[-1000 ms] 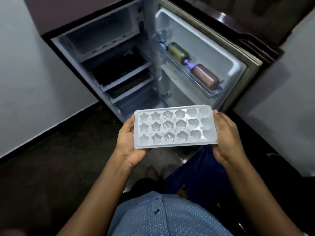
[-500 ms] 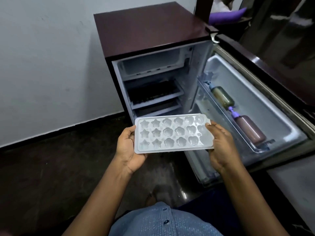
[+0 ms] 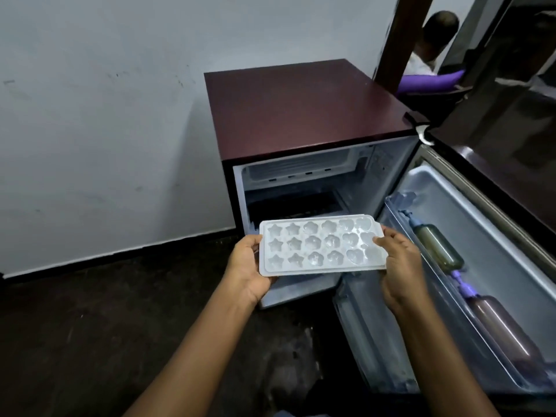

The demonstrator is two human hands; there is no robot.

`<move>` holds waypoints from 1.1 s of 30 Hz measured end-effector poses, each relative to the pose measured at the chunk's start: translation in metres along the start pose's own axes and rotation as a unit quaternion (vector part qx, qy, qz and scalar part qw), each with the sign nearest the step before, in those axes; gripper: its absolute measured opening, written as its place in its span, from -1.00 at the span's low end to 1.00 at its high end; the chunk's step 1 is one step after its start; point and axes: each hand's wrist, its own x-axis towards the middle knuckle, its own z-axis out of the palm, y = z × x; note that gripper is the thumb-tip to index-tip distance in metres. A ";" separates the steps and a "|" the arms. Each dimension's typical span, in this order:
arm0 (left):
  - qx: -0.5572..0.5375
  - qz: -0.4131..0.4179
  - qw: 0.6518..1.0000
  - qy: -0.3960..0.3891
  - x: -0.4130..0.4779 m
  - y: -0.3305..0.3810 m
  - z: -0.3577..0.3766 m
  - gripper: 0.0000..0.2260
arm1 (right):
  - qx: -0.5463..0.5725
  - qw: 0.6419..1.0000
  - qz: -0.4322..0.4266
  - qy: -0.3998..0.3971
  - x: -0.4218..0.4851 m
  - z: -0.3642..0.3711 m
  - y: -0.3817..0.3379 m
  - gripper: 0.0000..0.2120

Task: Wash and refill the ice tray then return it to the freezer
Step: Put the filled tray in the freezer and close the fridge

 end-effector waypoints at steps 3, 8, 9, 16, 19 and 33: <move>0.020 0.009 1.000 0.020 0.017 0.016 0.013 -0.79 | -0.025 1.000 -0.012 -0.014 0.032 0.012 -0.002 -0.73; 0.033 0.039 0.997 0.052 0.050 0.033 0.037 -0.77 | -0.076 0.996 -0.038 -0.034 0.094 0.026 0.002 -0.68; 0.039 0.046 0.996 0.059 0.059 0.034 0.043 -0.76 | -0.082 0.995 -0.037 -0.042 0.105 0.028 0.002 -0.68; 0.037 0.096 0.992 0.070 0.114 0.034 0.073 -0.80 | -0.096 0.993 -0.032 -0.052 0.175 0.046 0.009 -0.60; 0.049 0.133 0.986 0.089 0.139 0.032 0.081 -0.79 | -0.090 0.994 -0.036 -0.050 0.202 0.054 0.015 -0.48; 0.108 0.348 0.930 0.053 0.225 0.043 0.088 -0.30 | -0.068 0.986 -0.117 -0.097 0.309 0.084 0.048 -0.66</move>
